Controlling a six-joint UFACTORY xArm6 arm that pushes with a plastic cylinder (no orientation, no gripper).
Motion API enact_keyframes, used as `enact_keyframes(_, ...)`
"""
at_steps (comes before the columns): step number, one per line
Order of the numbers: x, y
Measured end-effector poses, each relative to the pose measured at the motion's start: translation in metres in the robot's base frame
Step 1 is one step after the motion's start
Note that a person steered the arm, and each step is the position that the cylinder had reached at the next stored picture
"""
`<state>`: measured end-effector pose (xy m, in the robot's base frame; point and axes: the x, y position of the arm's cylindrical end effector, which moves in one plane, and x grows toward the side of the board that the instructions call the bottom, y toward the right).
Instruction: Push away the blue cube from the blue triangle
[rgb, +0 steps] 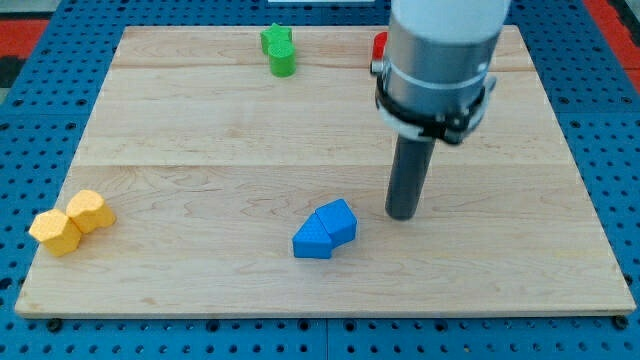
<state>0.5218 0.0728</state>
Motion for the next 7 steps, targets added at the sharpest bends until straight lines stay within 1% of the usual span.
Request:
enact_keyframes(1,0.006,-0.076)
enact_keyframes(2,0.028,-0.087)
enact_keyframes(3,0.028,-0.060)
enact_keyframes(4,0.074,-0.032)
enact_keyframes(5,0.097,-0.037)
enact_keyframes(7,0.097,-0.044)
